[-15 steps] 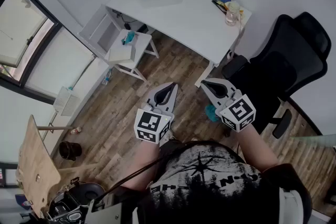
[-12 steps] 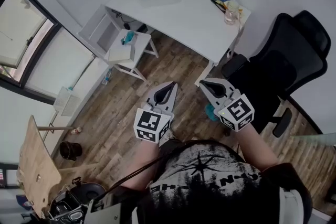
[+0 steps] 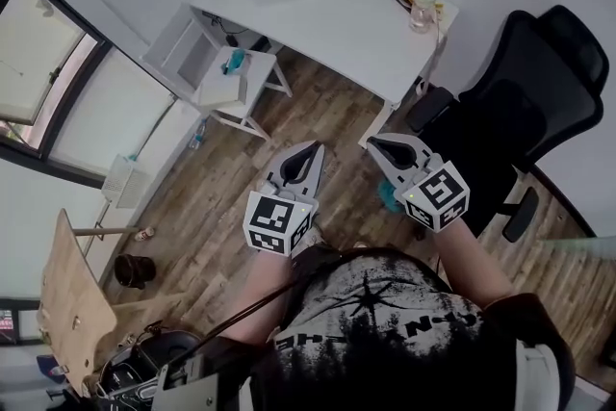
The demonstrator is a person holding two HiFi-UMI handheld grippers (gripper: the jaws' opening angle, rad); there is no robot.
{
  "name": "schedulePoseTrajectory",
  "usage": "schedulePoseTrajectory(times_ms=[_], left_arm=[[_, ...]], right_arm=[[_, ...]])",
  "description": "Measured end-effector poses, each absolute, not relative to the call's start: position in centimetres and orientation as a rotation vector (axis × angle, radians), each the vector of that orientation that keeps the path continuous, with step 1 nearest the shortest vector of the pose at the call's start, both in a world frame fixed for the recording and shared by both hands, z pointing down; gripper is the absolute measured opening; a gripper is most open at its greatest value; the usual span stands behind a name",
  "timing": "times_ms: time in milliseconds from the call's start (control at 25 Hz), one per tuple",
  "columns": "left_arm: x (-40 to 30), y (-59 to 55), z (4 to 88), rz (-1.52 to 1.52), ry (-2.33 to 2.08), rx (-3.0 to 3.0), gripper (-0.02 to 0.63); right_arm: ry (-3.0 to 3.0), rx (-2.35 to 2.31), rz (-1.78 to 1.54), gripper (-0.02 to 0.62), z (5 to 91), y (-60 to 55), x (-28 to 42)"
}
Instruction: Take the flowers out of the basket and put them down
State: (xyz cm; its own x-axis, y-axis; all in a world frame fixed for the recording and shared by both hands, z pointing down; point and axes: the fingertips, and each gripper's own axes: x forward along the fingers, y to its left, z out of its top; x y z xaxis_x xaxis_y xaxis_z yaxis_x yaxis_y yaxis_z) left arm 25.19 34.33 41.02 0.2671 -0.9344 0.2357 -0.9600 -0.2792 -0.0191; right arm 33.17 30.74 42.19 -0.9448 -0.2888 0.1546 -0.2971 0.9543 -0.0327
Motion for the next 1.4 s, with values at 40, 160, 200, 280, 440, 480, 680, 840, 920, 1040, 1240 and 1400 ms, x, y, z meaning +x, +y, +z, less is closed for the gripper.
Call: schedulePoseTrajectory(times_ms=[40,160,200,280,440,480,680,840,920,1040,1240,1400], left_arm=[[25.2,34.3,41.1,0.306,-1.804,2.395,0.011],[25.0,34.4,41.4,0.305,-1.797,2.383,0.011],[24.9,34.4,41.5,0.302,-1.792,2.378,0.011],[24.6,34.4,41.8,0.298,-1.786,2.369,0.011],[23.5,34.1,42.4,0.309,-1.789,2.357,0.011],[23.1,34.0,42.6,0.313,-1.79,2.355,0.011],[20.4,32.6,43.0,0.316,-1.782,2.349,0.011],[17.9,30.7,43.1,0.308,-1.755,2.372,0.011],[16.3,29.6,43.2,0.319,-1.74,2.391,0.011],[13.5,27.8,43.4,0.317,-1.712,2.405,0.011],[8.9,25.3,43.1,0.294,-1.667,2.427,0.011],[5.3,23.9,43.4,0.316,-1.659,2.442,0.011]], right_arm=[[-2.96,0.449,0.087,0.017,42.2,30.7,33.2],[-2.968,0.445,0.088,0.018,42.3,30.7,32.9],[-2.969,0.444,0.088,0.018,42.3,30.6,32.7],[-2.967,0.441,0.085,0.018,42.5,30.5,32.3],[-2.96,0.429,0.084,0.018,43.0,30.4,31.2],[-2.957,0.427,0.083,0.018,43.1,30.3,30.8],[-2.941,0.439,0.087,0.018,43.4,28.9,28.4],[-2.936,0.463,0.144,0.018,43.7,26.9,25.8],[-2.929,0.485,0.149,0.018,43.8,25.9,24.3],[-2.914,0.512,0.144,0.018,44.0,24.5,21.7],[-2.888,0.539,0.091,0.018,43.7,22.5,17.1],[-2.866,0.522,0.051,0.018,43.9,21.4,13.1]])
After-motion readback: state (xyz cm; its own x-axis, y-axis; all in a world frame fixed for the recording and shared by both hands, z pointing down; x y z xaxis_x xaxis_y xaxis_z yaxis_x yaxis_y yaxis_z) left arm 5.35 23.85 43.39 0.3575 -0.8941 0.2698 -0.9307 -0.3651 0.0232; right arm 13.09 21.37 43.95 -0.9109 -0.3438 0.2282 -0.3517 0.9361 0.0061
